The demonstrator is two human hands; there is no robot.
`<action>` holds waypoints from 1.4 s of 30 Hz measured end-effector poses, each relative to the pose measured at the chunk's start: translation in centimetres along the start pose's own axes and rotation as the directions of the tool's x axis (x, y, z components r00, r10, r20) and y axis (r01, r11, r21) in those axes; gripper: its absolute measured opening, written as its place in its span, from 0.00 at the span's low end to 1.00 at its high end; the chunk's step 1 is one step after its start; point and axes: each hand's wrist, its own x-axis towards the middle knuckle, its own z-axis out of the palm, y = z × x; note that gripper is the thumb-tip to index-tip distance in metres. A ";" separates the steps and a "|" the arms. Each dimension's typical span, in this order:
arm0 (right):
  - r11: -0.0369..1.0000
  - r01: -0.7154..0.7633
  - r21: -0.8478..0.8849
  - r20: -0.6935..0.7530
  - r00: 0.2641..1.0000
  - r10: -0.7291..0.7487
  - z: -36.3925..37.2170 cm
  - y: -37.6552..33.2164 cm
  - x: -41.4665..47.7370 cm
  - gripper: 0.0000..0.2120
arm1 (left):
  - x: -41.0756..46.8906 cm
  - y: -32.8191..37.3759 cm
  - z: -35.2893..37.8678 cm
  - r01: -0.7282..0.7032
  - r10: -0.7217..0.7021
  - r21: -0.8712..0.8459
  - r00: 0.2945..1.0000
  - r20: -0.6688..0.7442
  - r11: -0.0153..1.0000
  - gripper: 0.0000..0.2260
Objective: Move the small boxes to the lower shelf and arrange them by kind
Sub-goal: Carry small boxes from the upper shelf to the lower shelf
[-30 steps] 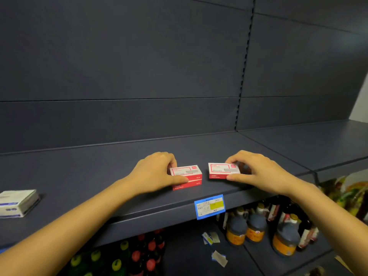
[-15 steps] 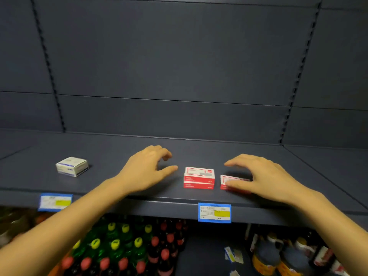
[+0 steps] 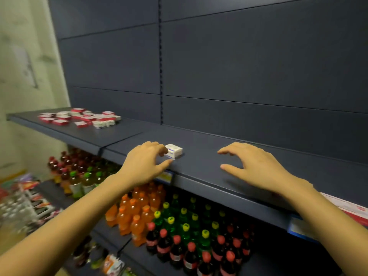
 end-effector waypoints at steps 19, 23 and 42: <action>0.990 0.115 0.081 0.035 0.992 -0.118 10.3 -19.9 19.9 0.18 | -4.6 -26.4 -7.9 0.191 -0.194 0.091 0.980 0.032 0.977 0.16; 0.992 0.092 0.088 0.042 0.994 -0.096 12.0 -22.8 23.2 0.18 | -4.7 -31.1 -8.0 0.193 -0.197 0.074 0.979 0.052 0.978 0.16; 0.999 -0.040 0.007 0.070 0.997 0.039 20.0 -26.0 44.0 0.18 | 4.6 -47.6 -5.5 0.145 -0.148 0.045 0.987 0.059 0.988 0.16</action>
